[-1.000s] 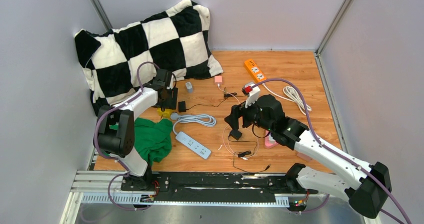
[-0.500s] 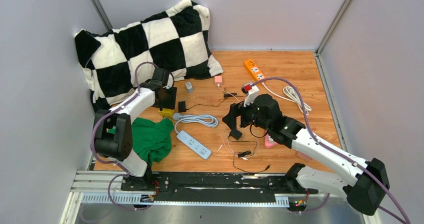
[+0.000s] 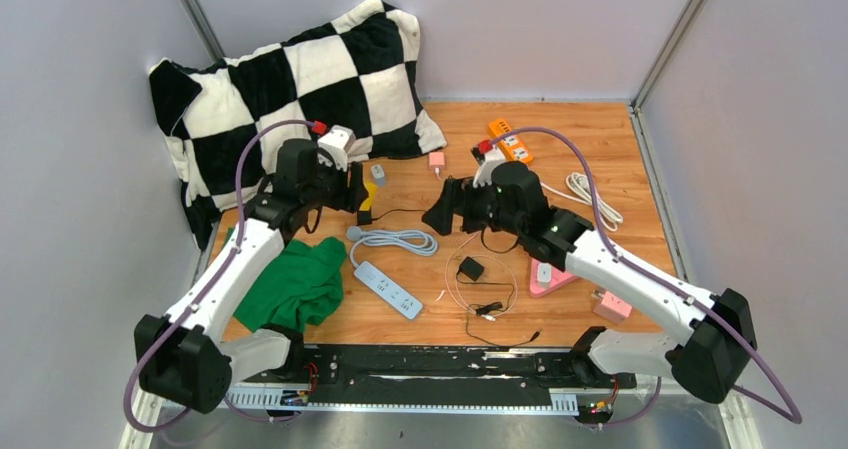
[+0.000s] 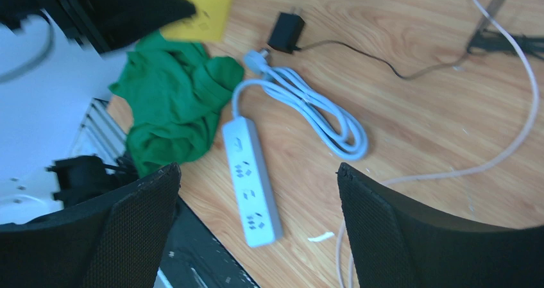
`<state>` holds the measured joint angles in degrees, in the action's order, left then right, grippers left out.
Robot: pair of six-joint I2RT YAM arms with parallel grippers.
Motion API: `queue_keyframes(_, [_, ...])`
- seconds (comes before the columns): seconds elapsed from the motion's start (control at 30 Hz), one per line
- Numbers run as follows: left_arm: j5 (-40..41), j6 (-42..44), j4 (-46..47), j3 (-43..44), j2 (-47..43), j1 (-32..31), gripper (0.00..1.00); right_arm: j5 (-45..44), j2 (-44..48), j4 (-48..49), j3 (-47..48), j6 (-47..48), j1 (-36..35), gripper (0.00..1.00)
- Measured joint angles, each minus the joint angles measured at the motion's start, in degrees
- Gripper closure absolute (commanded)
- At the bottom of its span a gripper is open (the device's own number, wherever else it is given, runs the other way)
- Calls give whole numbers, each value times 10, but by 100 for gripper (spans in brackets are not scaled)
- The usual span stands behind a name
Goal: Insert the plug
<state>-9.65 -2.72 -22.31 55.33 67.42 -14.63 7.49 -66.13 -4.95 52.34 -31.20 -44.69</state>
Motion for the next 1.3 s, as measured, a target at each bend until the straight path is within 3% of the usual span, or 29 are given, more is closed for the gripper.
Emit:
queue_keyframes(0.27, [-66, 40, 45, -70, -117, -82, 80, 74, -99, -6, 134, -53, 0, 6])
queue_keyframes(0.37, [-86, 56, 60, -90, -159, -97, 80, 98, -132, -6, 156, -73, 0, 0])
queue_keyframes(0.5, [-127, 85, 90, -118, -205, -107, 83, 135, -170, 1, 163, -105, 0, 4])
queue_keyframes(0.97, [-148, 137, 87, -148, -219, -122, 83, 206, -235, 38, 177, -143, -10, 15])
queue_keyframes(1.07, [-148, 142, 85, -148, -218, -123, 82, 213, -248, 34, 185, -138, -18, 29])
queue_keyframes(1.13, [-147, 144, 84, -148, -218, -125, 78, 217, -256, 33, 192, -135, -24, 53])
queue_keyframes(1.2, [-143, 148, 79, -148, -218, -125, 64, 218, -261, 30, 198, -135, -29, 72])
queue_keyframes(1.3, [-138, 146, 76, -148, -218, -126, 37, 216, -261, 28, 199, -130, -30, 92])
